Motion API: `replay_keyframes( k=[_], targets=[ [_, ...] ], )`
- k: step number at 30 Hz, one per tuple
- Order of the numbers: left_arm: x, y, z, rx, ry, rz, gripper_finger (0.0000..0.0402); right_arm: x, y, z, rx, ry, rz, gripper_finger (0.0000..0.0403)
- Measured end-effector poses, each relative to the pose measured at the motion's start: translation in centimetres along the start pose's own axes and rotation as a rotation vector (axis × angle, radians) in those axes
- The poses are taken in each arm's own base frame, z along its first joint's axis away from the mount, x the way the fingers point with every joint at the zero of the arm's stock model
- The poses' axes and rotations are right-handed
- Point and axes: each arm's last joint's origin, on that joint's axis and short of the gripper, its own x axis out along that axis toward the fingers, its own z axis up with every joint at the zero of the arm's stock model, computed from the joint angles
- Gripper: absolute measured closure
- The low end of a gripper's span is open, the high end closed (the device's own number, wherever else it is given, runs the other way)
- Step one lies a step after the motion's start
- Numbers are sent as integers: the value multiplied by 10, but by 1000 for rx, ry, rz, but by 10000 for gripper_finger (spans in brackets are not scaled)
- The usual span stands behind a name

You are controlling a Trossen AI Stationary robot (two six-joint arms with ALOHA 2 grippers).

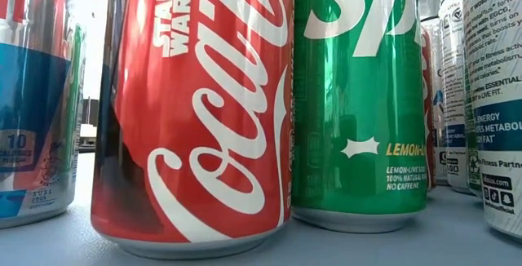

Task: Place canned beverage on shelf
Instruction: Put the blue soda can on the shelf aligned with the other blue soda cans

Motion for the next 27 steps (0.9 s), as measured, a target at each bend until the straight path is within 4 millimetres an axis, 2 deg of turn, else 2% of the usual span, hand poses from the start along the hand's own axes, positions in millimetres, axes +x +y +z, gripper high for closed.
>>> replay_keyframes(
  k=[13,27],
  targets=[
    [1,-1,0,57,7,-28,99,0,1,-1,-4,9,7,176],
    [20,1,-11,135,32,-38,99,0,1,-2,-1,25,10,176]
  ],
)
